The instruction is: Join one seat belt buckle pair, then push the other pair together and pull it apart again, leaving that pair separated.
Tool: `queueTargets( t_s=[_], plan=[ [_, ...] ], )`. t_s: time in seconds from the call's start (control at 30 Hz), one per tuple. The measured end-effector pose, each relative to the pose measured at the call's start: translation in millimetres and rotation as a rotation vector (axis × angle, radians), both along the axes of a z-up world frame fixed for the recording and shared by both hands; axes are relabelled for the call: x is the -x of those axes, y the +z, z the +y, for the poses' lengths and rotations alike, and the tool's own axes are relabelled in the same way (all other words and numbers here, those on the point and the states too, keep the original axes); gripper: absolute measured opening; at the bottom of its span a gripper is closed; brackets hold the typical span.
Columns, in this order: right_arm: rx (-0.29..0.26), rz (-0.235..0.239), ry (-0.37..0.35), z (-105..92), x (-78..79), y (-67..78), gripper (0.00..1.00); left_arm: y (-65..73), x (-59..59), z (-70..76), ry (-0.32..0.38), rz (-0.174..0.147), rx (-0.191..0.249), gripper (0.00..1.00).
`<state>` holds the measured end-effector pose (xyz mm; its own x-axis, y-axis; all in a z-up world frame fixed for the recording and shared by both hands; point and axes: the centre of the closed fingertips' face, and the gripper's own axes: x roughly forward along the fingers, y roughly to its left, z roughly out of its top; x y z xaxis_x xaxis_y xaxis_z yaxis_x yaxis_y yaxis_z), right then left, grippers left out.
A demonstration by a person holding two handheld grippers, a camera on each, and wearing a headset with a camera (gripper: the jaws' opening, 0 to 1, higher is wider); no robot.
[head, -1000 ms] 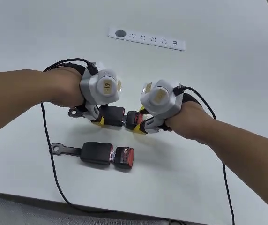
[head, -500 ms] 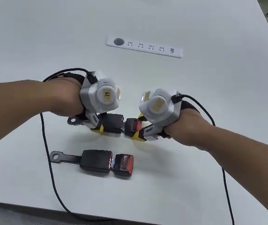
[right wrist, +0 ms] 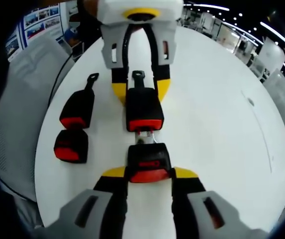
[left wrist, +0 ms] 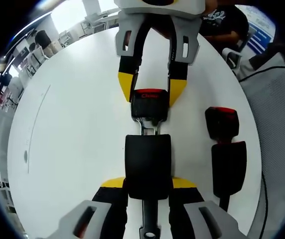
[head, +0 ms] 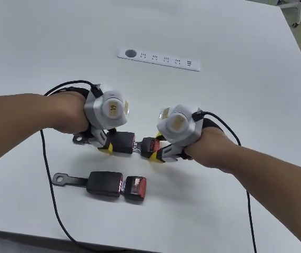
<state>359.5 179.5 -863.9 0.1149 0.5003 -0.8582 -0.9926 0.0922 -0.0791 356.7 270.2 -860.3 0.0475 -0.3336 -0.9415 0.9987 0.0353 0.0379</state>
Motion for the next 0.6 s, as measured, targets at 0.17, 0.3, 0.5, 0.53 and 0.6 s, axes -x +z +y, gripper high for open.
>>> queueTargets(
  t_s=[0.17,0.3,0.5,0.53,0.6],
  plan=[
    [-0.016,-0.003,0.001,0.9,0.3,0.9,0.33,0.0,-0.6,-1.2,0.008,0.002,-0.002,0.32],
    [-0.005,-0.006,0.002,-12.0,-0.1,1.0,0.33,0.8,0.7,-1.4,0.015,0.001,0.000,0.32],
    [-0.013,0.002,-0.040,-36.2,2.7,0.7,0.34,1.5,2.9,-1.5,0.005,-0.001,0.000,0.32],
    [-0.010,0.003,-0.045,-40.4,3.2,0.7,0.34,1.5,3.2,-1.3,0.004,-0.002,0.000,0.32],
    [0.001,0.004,-0.058,-52.6,4.5,0.6,0.34,1.6,3.7,-0.9,0.008,-0.003,0.003,0.32]
  ],
)
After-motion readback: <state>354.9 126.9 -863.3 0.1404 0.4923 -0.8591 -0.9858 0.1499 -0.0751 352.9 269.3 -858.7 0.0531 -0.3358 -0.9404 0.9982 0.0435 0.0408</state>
